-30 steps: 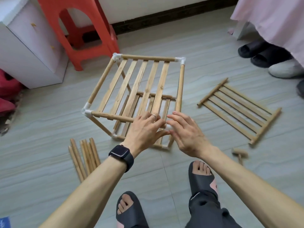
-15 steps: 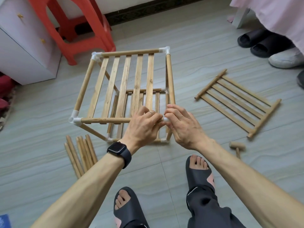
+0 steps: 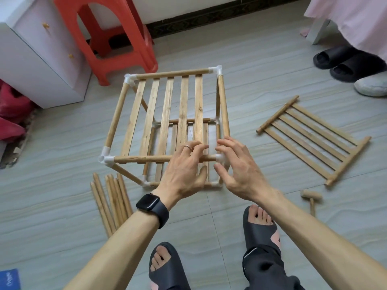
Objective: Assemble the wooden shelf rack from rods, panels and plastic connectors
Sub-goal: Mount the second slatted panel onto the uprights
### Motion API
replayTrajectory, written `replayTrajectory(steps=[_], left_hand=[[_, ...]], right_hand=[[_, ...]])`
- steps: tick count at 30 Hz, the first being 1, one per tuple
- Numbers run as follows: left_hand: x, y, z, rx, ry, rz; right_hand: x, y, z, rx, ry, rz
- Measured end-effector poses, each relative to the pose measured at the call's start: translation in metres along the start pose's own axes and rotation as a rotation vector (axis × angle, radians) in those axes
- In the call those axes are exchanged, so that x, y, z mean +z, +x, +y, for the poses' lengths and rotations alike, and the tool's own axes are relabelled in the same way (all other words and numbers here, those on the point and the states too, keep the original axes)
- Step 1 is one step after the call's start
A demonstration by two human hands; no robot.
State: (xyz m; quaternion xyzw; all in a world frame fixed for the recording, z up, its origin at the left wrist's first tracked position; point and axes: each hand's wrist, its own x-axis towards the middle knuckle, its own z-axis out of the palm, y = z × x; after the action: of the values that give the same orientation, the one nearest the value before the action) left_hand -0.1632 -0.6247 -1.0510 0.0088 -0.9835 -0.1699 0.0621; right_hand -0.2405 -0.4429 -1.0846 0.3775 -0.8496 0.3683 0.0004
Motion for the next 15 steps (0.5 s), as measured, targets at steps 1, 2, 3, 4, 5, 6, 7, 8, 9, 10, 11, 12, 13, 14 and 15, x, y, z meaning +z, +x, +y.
replayTrajectory(steps=[1, 2, 3, 4, 5, 6, 7, 8, 9, 10, 11, 12, 13, 14, 15], left_hand=[[-0.003, -0.004, -0.005, -0.06, 0.008, 0.035], [-0.004, -0.008, -0.01, -0.136, 0.034, 0.042], [-0.006, -0.01, -0.015, -0.218, 0.053, 0.017], [-0.008, -0.012, -0.018, -0.284, 0.049, -0.025], [-0.008, -0.012, -0.019, -0.325, 0.031, -0.069], [-0.007, -0.012, -0.018, -0.345, 0.011, -0.113], [-0.007, -0.011, -0.016, -0.361, -0.001, -0.158], [-0.009, -0.008, -0.014, -0.386, -0.004, -0.203], [-0.013, -0.005, -0.012, -0.422, 0.0, -0.246], [-0.02, -0.003, -0.012, -0.464, 0.011, -0.283], [-0.026, -0.001, -0.012, -0.502, 0.027, -0.308], [-0.031, -0.002, -0.012, -0.527, 0.044, -0.32], [-0.034, -0.005, -0.011, -0.538, 0.07, -0.322], [-0.033, -0.009, -0.009, -0.538, 0.106, -0.323], [-0.031, -0.015, -0.006, -0.538, 0.143, -0.319]], right_hand=[[0.002, -0.001, -0.002, 0.084, 0.097, 0.039], [0.003, -0.002, -0.005, 0.209, 0.203, 0.066], [0.004, -0.002, -0.01, 0.361, 0.304, 0.08], [0.006, -0.002, -0.015, 0.498, 0.381, 0.076], [0.008, -0.002, -0.019, 0.591, 0.424, 0.062], [0.01, -0.003, -0.024, 0.624, 0.404, 0.052], [0.011, -0.004, -0.029, 0.626, 0.364, 0.037], [0.009, -0.007, -0.037, 0.616, 0.329, -0.005], [0.008, -0.011, -0.045, 0.585, 0.309, -0.078], [0.007, -0.018, -0.053, 0.531, 0.299, -0.179], [0.007, -0.026, -0.062, 0.46, 0.298, -0.31], [0.008, -0.034, -0.071, 0.386, 0.292, -0.466], [0.007, -0.041, -0.081, 0.313, 0.289, -0.605], [0.007, -0.045, -0.087, 0.253, 0.284, -0.687], [0.005, -0.044, -0.09, 0.201, 0.27, -0.692]])
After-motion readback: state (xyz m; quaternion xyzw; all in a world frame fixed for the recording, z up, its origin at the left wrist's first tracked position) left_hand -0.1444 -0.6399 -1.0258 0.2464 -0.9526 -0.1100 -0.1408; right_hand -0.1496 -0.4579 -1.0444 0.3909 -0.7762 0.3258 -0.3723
